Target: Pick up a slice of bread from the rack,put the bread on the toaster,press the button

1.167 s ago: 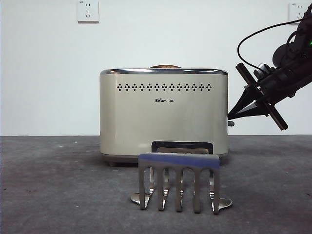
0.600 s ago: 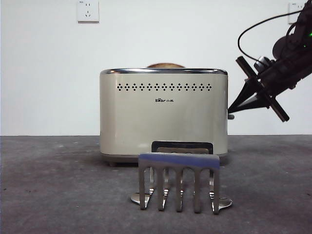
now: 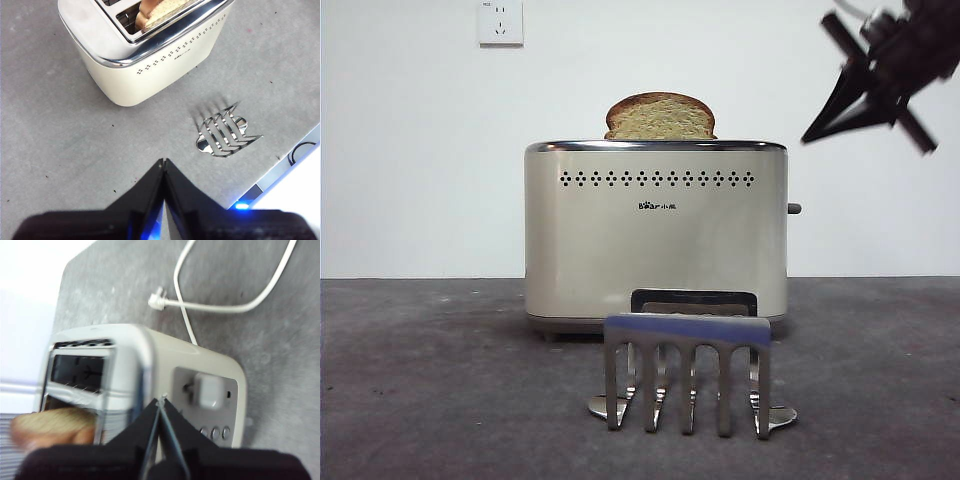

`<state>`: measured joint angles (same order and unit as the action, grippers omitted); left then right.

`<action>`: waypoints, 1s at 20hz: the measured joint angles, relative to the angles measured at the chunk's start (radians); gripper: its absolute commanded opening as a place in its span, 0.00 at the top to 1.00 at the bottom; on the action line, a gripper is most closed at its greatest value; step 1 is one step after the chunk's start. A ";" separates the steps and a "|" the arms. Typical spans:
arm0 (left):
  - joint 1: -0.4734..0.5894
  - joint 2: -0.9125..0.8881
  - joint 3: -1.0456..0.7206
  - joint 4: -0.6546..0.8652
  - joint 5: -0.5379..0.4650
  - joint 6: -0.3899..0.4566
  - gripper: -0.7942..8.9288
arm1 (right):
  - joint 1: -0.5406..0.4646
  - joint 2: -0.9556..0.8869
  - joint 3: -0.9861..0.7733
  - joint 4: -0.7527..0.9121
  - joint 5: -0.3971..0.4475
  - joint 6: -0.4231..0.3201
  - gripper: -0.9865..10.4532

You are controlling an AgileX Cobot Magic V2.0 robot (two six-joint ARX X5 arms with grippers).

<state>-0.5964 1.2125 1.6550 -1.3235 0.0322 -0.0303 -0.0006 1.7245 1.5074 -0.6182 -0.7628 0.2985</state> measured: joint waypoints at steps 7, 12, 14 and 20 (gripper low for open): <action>0.000 0.000 0.000 0.000 -0.003 0.001 0.93 | 0.000 -0.282 0.000 -0.220 0.209 -0.096 0.92; 0.000 0.000 0.000 0.000 -0.003 0.003 0.93 | 0.000 -0.542 0.000 -0.347 0.478 -0.142 0.92; 0.000 0.000 0.000 0.000 -0.003 0.003 0.93 | 0.000 -0.624 0.000 -0.386 0.615 -0.144 0.91; 0.000 0.000 0.000 0.000 -0.003 0.003 0.93 | 0.000 -0.680 0.000 -0.504 0.797 -0.150 0.91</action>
<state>-0.5964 1.2125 1.6550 -1.3235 0.0288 -0.0273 -0.0002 1.0447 1.5074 -1.1225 0.0345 0.1490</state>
